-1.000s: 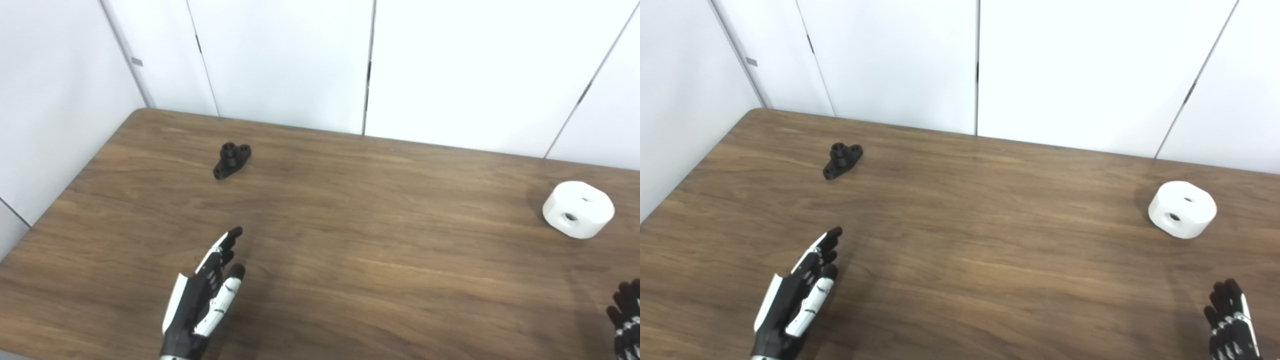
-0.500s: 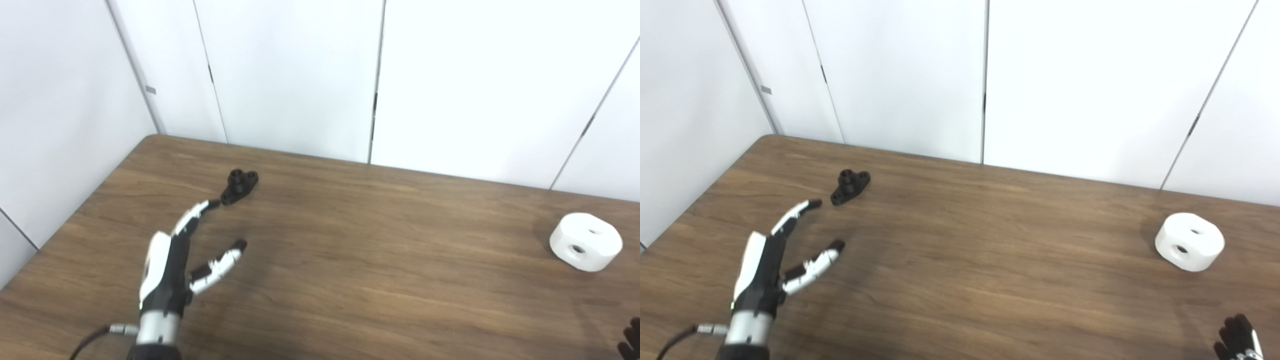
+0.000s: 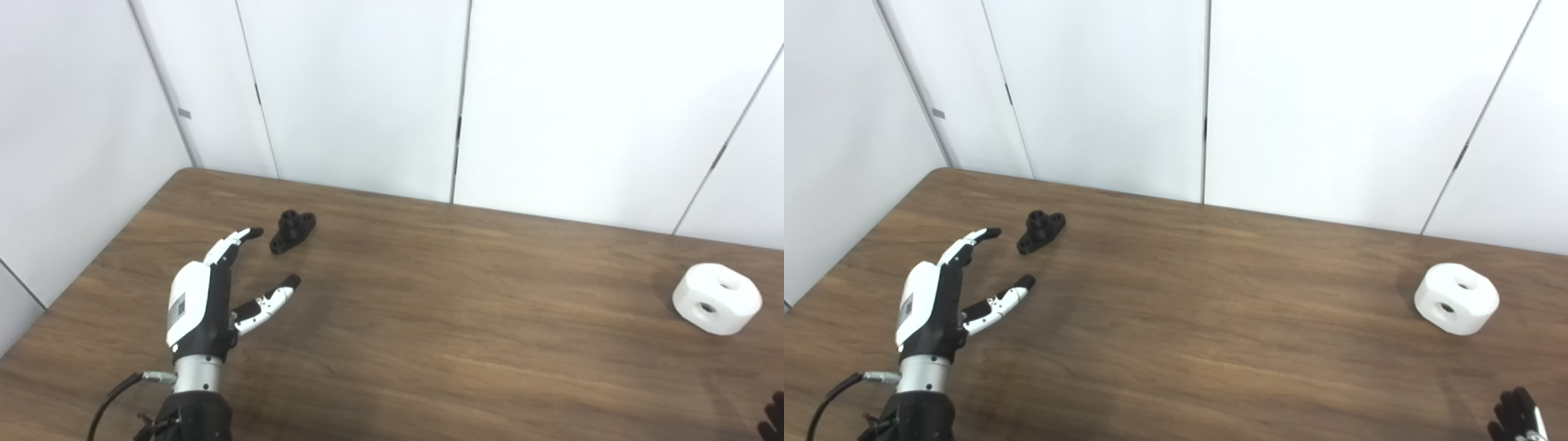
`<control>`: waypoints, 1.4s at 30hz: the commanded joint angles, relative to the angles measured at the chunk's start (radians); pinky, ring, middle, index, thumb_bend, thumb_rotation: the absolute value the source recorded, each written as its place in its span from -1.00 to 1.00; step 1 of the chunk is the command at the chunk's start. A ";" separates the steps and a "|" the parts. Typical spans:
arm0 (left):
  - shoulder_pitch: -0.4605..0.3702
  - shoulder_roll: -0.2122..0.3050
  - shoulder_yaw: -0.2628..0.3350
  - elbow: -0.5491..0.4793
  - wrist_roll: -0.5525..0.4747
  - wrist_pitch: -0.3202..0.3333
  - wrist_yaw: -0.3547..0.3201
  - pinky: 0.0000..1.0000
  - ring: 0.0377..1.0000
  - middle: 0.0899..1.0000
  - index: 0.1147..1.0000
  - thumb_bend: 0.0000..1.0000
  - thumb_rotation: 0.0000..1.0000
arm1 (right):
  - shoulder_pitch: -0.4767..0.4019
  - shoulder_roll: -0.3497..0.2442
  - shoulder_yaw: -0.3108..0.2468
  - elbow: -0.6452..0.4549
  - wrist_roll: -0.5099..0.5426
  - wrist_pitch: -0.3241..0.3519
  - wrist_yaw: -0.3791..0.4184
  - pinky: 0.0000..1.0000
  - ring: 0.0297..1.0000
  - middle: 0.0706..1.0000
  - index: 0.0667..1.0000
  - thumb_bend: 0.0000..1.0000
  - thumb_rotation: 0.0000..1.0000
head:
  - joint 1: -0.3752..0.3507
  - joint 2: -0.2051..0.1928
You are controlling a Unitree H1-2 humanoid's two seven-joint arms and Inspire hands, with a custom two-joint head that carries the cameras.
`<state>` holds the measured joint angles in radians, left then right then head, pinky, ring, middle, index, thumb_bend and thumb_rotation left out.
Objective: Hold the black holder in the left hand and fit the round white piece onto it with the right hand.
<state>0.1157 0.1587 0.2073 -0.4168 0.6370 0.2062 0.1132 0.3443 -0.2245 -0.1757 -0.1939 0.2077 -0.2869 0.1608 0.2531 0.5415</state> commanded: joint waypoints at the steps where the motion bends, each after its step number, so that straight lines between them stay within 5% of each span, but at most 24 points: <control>1: -0.012 0.009 0.001 -0.014 0.014 -0.018 0.032 0.65 0.82 0.74 0.59 0.50 -0.26 | 0.006 0.005 0.003 0.028 -0.004 -0.001 -0.004 1.00 1.00 1.00 1.00 0.31 1.00 | 0.001 0.001; 42: -0.005 0.034 0.016 -0.022 -0.031 0.007 0.011 0.73 0.88 0.85 0.67 0.55 -0.21 | 0.003 0.005 0.001 0.037 -0.004 -0.005 -0.005 1.00 0.96 0.98 1.00 0.29 1.00 | 0.001 0.015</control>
<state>0.1220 0.1696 0.2156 -0.4169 0.6036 0.2256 0.1103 0.3428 -0.2243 -0.1756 -0.1932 0.2061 -0.2850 0.1591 0.2531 0.5568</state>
